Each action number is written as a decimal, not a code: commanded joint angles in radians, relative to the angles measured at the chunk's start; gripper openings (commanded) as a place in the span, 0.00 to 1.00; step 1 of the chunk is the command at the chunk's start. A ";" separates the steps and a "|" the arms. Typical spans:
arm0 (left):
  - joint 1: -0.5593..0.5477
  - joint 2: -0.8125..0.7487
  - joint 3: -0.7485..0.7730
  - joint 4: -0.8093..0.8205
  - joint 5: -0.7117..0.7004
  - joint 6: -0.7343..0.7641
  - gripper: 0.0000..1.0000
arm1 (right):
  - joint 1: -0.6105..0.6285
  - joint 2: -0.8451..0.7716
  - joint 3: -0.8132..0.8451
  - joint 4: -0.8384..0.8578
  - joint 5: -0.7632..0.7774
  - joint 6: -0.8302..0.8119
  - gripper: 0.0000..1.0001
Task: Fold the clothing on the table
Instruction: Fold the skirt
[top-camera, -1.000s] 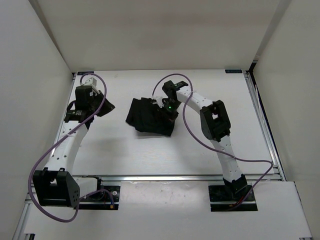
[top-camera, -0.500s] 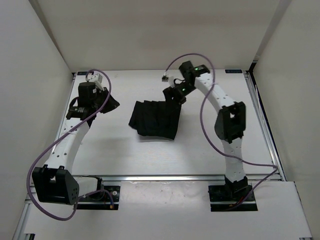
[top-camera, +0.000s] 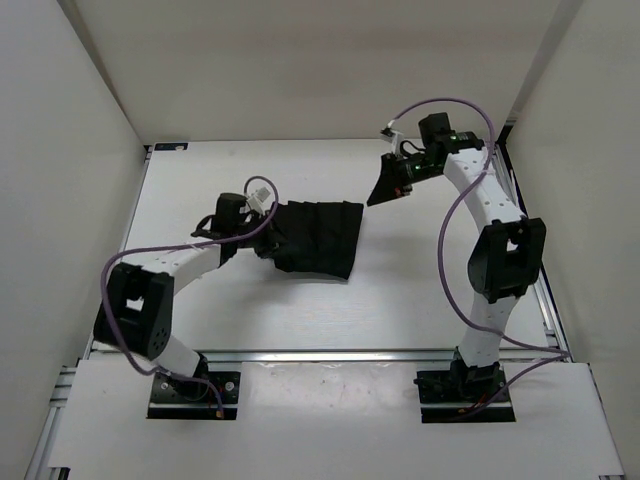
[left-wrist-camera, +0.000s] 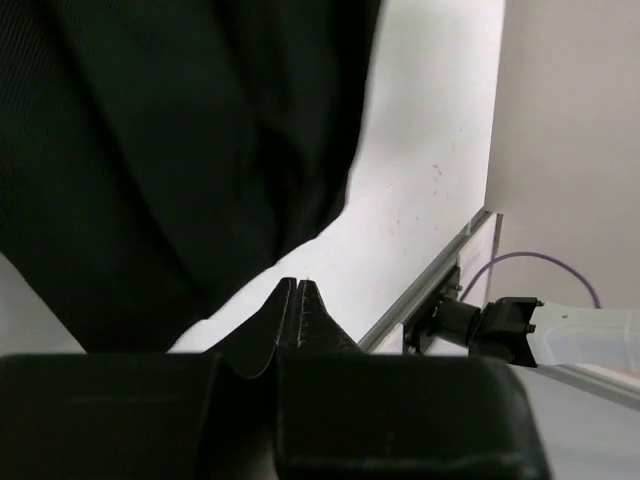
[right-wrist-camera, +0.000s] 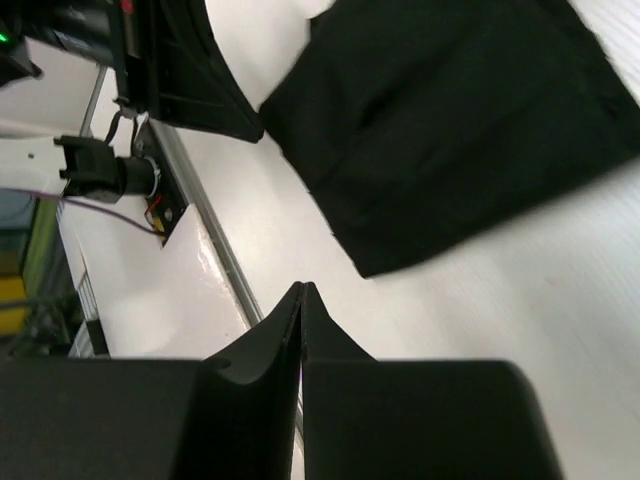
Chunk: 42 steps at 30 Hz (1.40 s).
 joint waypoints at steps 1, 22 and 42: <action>0.006 0.031 -0.045 0.226 0.076 -0.095 0.00 | -0.069 -0.040 -0.021 0.039 -0.017 0.011 0.00; -0.025 -0.128 0.347 -0.441 -0.576 0.089 0.99 | -0.189 -0.223 -0.352 0.239 0.150 0.166 0.99; 0.161 -0.482 0.256 -0.891 -0.519 0.231 0.99 | -0.186 -0.425 -0.598 0.213 0.360 0.130 0.99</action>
